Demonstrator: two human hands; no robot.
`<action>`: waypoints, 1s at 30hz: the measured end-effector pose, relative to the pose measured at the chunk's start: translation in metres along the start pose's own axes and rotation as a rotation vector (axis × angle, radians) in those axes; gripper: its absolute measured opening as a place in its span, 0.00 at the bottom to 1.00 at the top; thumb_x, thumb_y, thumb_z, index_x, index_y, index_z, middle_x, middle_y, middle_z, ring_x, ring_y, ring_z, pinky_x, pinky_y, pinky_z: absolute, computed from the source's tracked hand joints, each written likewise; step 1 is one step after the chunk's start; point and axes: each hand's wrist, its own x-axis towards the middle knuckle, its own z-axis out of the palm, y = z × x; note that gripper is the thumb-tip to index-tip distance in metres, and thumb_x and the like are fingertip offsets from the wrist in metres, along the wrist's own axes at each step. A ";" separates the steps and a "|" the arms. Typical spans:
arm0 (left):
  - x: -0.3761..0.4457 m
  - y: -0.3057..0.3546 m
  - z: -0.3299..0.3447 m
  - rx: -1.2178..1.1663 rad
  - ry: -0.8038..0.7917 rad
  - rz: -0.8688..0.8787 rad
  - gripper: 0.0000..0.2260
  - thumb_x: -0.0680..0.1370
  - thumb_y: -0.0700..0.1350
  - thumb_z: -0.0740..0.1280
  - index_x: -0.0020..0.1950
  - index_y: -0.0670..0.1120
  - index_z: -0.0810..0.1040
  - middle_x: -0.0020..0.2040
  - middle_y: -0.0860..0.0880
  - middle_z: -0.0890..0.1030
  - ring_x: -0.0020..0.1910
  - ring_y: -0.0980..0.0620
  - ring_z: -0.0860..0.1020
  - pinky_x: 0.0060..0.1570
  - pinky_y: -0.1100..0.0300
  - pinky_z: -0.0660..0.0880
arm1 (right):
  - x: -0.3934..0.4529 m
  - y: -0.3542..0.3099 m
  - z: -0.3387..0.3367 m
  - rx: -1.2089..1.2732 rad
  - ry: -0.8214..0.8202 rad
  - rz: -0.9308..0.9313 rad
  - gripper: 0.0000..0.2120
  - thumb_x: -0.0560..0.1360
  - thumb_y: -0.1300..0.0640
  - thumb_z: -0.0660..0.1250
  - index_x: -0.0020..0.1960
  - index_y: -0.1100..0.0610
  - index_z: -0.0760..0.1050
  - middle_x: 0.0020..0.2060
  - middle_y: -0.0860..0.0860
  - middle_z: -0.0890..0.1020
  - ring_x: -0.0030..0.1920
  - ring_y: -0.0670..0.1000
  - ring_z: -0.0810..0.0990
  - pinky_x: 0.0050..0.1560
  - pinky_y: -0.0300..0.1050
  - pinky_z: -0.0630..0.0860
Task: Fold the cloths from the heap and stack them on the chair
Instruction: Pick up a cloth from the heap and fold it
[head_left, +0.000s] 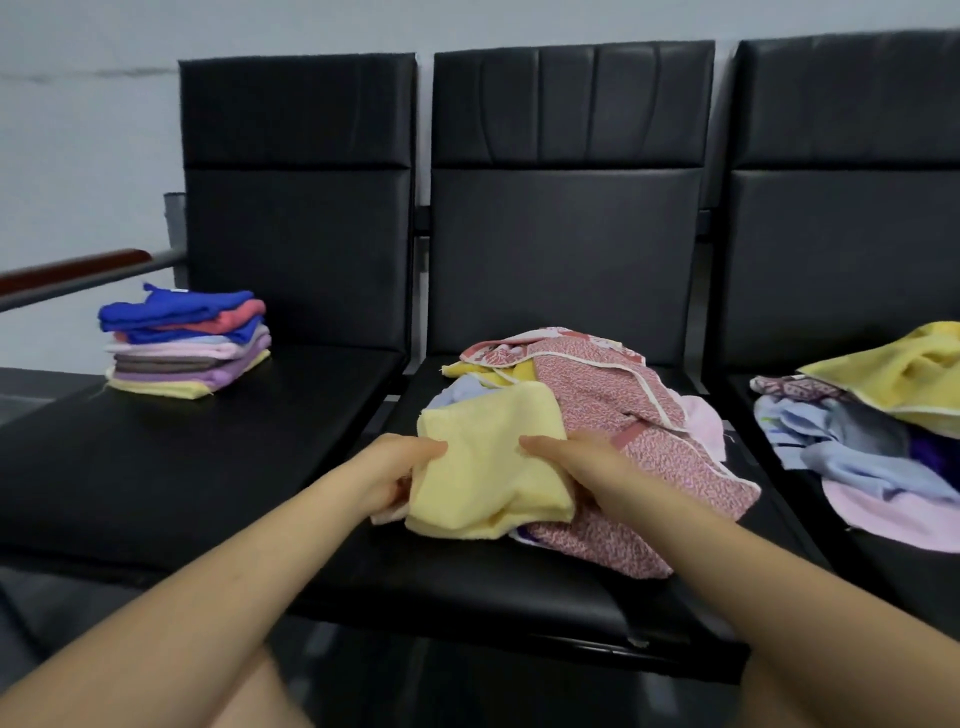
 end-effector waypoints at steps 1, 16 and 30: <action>-0.001 -0.001 0.002 0.005 0.004 0.012 0.12 0.77 0.44 0.69 0.58 0.39 0.78 0.49 0.40 0.80 0.45 0.43 0.79 0.46 0.54 0.75 | 0.000 -0.005 0.002 0.020 0.006 0.023 0.21 0.70 0.52 0.76 0.57 0.62 0.76 0.51 0.56 0.83 0.50 0.55 0.82 0.46 0.46 0.79; -0.011 0.049 -0.095 -0.709 -0.305 -0.016 0.25 0.77 0.61 0.62 0.49 0.39 0.81 0.44 0.40 0.85 0.37 0.41 0.84 0.44 0.51 0.77 | 0.019 -0.190 0.084 0.307 -0.290 -0.094 0.19 0.74 0.53 0.68 0.62 0.62 0.73 0.49 0.60 0.84 0.48 0.59 0.83 0.45 0.51 0.79; 0.102 0.080 -0.290 -0.571 0.015 0.191 0.14 0.76 0.41 0.68 0.61 0.41 0.74 0.43 0.43 0.82 0.38 0.47 0.82 0.38 0.56 0.78 | 0.162 -0.215 0.253 0.294 -0.370 -0.027 0.20 0.76 0.62 0.64 0.68 0.58 0.70 0.58 0.60 0.80 0.57 0.61 0.80 0.51 0.56 0.80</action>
